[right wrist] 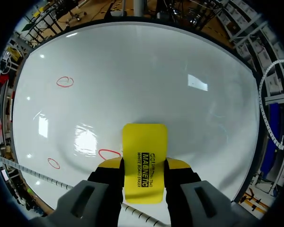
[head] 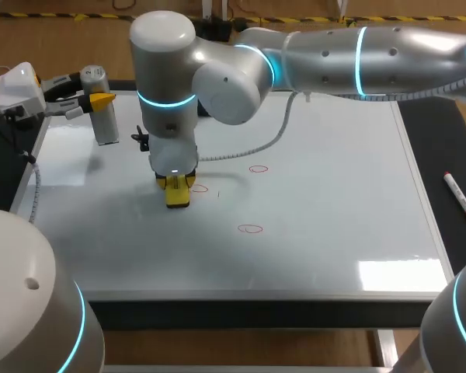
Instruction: Pick up the inspection probe, press it on each red-marked spot on the whiteboard one by one, put down the probe, pick up the eraser, and wipe off all the red marks.
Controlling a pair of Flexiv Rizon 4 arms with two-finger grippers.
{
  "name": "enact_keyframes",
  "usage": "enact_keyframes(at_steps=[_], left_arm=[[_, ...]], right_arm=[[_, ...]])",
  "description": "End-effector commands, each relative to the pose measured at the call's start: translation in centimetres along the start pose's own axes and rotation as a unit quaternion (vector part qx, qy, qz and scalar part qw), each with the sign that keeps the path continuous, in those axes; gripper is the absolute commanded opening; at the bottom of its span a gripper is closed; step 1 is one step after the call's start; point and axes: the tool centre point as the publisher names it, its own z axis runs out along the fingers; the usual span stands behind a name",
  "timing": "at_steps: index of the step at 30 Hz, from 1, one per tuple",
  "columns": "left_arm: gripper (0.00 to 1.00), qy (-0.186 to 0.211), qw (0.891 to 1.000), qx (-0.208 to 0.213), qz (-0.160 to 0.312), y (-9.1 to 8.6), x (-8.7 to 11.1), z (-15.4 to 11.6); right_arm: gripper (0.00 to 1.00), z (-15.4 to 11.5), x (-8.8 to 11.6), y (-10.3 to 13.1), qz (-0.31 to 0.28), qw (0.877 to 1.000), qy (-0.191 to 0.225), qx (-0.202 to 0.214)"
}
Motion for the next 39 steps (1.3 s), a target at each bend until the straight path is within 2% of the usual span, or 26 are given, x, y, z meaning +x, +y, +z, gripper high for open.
enact_keyframes(at_steps=[1, 11, 32, 39], left_arm=[[0.00, -0.001, 1.000, 0.000, 0.000, -0.1, 0.0, 0.0], [0.00, -0.001, 1.000, 0.000, 0.000, -0.1, 0.0, 0.0], [0.00, -0.001, 1.000, 0.000, 0.000, -0.1, 0.0, 0.0], [0.00, -0.001, 1.000, 0.000, 0.000, -0.1, 0.0, 0.0]], right_arm=[[0.00, 0.1, 0.6, 0.0, 0.001, 1.000, -0.001, 0.002], [0.00, 0.3, 2.3, 0.2, 0.015, 1.000, 0.000, 0.006], [0.00, 0.4, 7.3, 0.2, 0.044, 0.999, 0.014, 0.009], [0.00, 0.1, 7.9, 0.3, 0.048, 0.999, 0.018, 0.010]])
